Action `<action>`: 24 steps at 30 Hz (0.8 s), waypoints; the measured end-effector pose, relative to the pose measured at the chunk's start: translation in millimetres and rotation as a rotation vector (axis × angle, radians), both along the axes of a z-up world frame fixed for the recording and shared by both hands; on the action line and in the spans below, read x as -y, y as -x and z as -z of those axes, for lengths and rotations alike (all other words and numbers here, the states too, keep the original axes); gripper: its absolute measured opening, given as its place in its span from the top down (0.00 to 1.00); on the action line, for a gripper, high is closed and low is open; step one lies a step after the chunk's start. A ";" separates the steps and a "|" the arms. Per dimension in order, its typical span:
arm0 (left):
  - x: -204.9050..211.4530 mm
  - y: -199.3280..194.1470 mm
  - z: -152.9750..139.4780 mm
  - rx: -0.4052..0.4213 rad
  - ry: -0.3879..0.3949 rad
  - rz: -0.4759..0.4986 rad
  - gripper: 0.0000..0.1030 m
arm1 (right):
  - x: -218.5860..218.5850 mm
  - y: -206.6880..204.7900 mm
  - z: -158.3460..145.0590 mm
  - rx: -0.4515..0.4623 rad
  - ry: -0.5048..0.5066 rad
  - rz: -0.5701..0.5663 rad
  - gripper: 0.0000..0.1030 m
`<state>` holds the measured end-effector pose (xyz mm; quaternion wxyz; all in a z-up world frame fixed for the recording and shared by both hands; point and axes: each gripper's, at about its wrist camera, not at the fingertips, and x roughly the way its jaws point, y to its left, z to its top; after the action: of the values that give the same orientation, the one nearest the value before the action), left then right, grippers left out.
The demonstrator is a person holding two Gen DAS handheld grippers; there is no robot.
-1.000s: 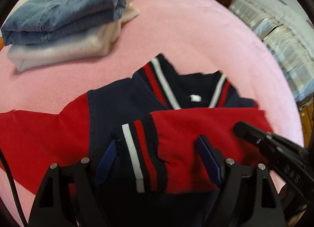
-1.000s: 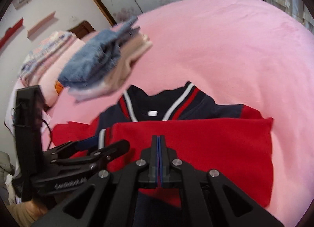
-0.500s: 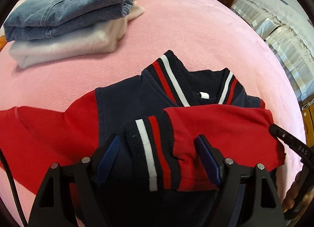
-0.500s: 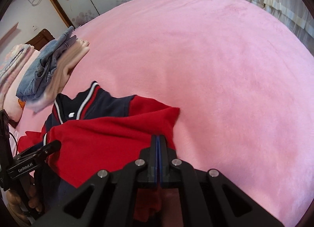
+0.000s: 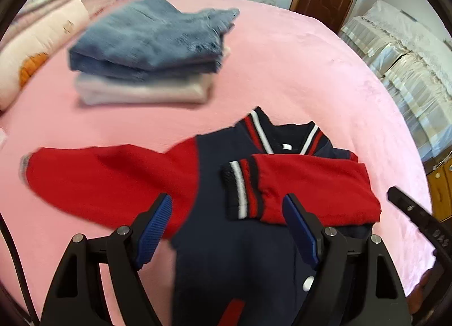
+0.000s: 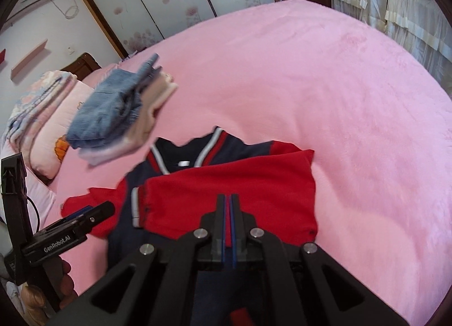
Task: Fold large clothes
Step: 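Open both tools and release the folded sleeve onto the jacket, then grasp the cuff of the other red sleeve with the left tool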
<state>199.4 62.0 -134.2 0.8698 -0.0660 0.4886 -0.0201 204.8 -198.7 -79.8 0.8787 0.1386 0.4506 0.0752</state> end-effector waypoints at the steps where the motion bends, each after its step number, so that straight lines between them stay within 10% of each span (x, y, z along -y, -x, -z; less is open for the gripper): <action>1: -3.4 7.2 -7.6 0.011 -0.021 -0.005 0.23 | -3.7 6.2 -7.2 0.012 0.002 0.002 0.83; 13: -82.5 67.5 -41.6 0.058 0.007 -0.113 0.23 | -77.2 48.6 -53.6 0.102 0.043 -0.113 0.71; 24: -204.2 74.7 21.2 0.067 0.237 -0.333 0.23 | -175.1 47.2 -27.7 0.073 0.120 -0.303 0.71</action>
<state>124.6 266.2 -155.4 0.8631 -0.2469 0.4358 0.0646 157.6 -23.6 -52.1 0.8797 0.0135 0.4380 0.1845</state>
